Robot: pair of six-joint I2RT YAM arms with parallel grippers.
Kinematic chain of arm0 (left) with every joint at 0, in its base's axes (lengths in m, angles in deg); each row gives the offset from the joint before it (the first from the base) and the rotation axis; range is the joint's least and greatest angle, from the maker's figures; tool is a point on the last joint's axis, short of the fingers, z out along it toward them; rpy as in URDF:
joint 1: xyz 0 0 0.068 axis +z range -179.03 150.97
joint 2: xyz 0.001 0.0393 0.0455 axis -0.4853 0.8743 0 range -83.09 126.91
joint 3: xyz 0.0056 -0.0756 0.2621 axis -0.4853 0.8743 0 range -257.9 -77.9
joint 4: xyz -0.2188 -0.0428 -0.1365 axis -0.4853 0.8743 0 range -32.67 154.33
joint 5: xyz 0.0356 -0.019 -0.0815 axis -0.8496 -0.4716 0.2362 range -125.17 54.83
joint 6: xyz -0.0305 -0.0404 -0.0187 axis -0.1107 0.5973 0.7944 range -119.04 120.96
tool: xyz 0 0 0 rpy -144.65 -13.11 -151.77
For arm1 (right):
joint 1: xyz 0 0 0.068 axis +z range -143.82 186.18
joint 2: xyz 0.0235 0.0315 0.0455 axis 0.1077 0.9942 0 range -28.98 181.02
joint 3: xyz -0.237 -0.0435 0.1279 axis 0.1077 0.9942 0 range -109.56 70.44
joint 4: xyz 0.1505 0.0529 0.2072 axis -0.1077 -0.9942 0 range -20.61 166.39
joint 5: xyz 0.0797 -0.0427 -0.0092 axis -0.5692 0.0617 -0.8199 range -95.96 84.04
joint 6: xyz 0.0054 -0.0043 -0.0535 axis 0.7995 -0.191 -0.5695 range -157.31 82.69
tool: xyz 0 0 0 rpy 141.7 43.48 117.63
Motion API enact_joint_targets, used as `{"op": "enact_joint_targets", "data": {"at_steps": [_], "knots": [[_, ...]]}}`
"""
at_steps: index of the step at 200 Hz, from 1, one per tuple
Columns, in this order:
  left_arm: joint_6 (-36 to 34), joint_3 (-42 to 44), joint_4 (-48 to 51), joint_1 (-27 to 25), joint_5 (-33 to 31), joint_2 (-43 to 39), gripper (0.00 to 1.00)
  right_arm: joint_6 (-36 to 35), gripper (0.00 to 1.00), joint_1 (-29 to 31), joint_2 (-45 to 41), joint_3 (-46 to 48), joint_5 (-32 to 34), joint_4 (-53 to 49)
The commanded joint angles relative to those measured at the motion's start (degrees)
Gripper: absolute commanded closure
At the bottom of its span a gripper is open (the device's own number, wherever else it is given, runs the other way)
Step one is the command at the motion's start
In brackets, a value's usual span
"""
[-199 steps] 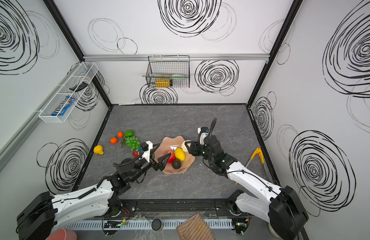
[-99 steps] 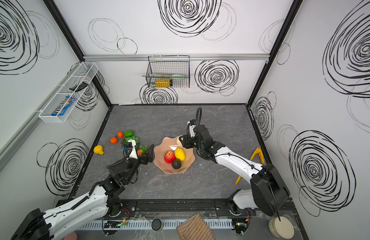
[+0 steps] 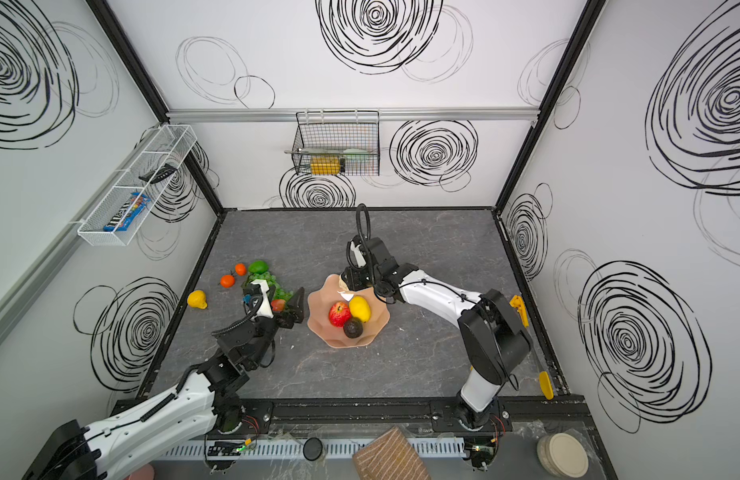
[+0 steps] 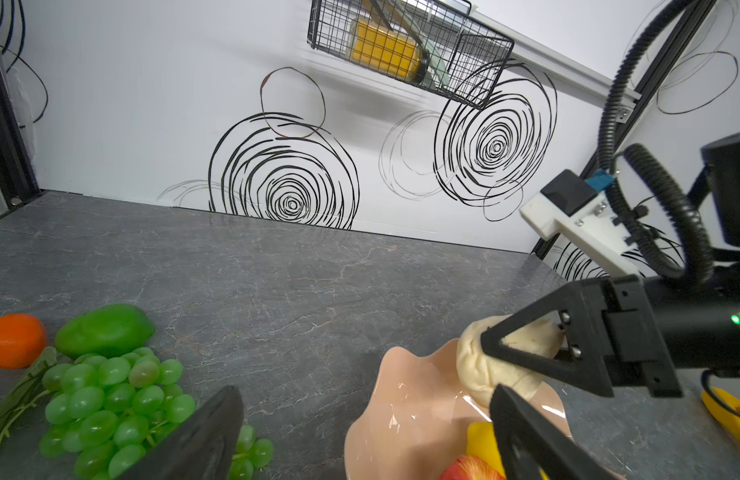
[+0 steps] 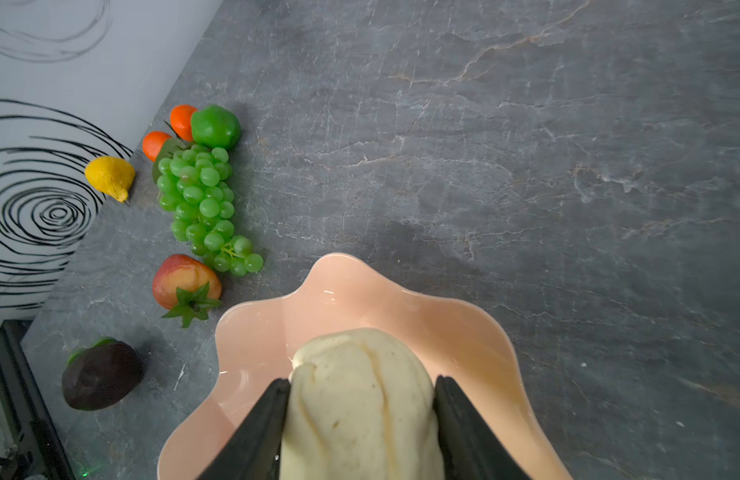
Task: Place and organize the fake fruits in the fruit bowl
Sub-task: 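Lower the cream pear into the bowl with the right gripper while the left withdraws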
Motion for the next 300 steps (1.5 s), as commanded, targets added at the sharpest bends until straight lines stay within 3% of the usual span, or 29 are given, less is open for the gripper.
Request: {"op": "enact_joint_targets", "data": {"at_steps": [1, 52, 222, 300], "knots": [[0.5, 0.3, -1.4, 0.3, -1.2, -0.8, 0.04, -2.1, 0.55, 1.6, 2.5, -4.2, 1.9, -5.0], [0.6, 0.3, -1.2, 0.3, -1.2, -1.3, 0.04, -3.6, 0.55, 3.0, 9.4, -13.2, 4.0, -13.8], [0.5, 0.2, -1.4, 0.3, -1.3, -0.3, 0.04, -5.8, 0.55, 6.5, 16.4, -20.8, 10.8, -22.7], [0.4, 0.2, -1.3, 0.3, -1.7, -0.4, 0.04, -5.1, 0.45, 6.6, 17.3, -22.1, 12.0, -24.1]]}}
